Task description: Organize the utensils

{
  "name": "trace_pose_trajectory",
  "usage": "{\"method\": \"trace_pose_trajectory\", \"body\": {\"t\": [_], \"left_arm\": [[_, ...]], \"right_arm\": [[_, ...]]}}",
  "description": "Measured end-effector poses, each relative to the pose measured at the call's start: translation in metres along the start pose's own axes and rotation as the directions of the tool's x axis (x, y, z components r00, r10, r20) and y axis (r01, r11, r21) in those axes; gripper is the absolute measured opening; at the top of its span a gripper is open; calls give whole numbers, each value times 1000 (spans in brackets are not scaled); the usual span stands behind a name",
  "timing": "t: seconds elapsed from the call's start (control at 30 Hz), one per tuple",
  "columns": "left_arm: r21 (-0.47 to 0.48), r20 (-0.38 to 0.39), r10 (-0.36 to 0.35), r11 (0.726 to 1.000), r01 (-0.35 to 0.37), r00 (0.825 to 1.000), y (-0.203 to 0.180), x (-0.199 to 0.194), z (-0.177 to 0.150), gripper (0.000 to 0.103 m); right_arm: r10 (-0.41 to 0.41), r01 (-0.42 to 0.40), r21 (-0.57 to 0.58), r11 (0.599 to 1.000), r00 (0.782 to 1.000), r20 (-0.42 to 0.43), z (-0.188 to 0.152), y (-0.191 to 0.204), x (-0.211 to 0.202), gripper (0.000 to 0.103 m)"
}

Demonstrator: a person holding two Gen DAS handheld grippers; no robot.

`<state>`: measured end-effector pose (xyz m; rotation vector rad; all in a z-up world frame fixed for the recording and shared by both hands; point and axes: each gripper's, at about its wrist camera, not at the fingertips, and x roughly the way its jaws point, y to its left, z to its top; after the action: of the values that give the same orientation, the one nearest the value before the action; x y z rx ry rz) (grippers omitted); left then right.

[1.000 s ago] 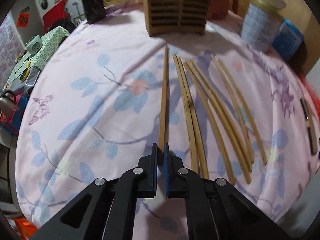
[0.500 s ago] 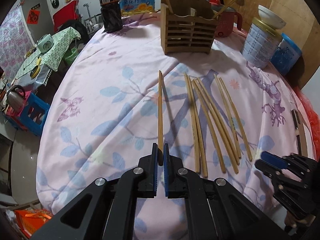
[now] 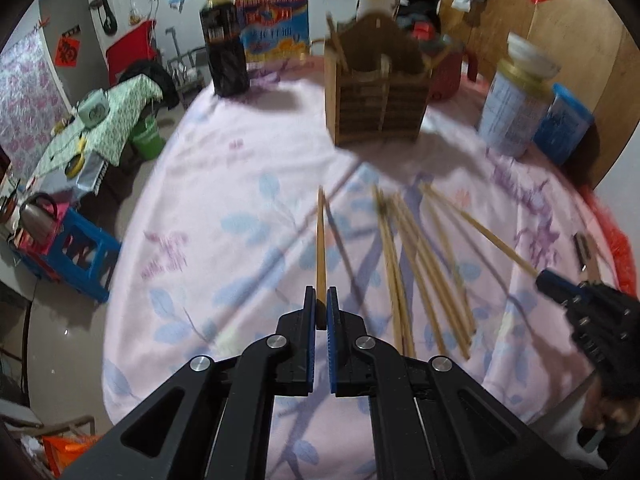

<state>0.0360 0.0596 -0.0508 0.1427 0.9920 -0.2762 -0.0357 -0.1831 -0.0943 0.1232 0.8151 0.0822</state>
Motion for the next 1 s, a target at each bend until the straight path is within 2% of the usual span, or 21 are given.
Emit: {"method": "trace_pose_trajectory", "body": {"t": [0.1, 0.23, 0.47, 0.7, 0.83, 1.0], "left_arm": [[13, 51, -21, 1000, 20, 998, 4, -17, 18, 6], [29, 90, -60, 998, 57, 994, 6, -34, 38, 6], [51, 65, -169, 985, 165, 984, 15, -38, 55, 6], [89, 60, -213, 974, 208, 975, 22, -32, 74, 6], [92, 70, -218, 973, 211, 973, 19, -29, 88, 6], [54, 84, -228, 973, 224, 970, 13, -33, 117, 6]], "right_arm": [[-18, 17, 15, 1000, 995, 99, 28, -2, -25, 6], [-33, 25, 48, 999, 984, 175, 48, 0, -44, 6], [-78, 60, 96, 994, 977, 197, 56, 6, -47, 6], [-123, 102, 122, 987, 976, 179, 62, 13, -40, 6], [-113, 93, 116, 989, 978, 175, 66, 11, -36, 6], [-75, 58, 80, 995, 971, 228, 99, -4, -41, 6]]}}
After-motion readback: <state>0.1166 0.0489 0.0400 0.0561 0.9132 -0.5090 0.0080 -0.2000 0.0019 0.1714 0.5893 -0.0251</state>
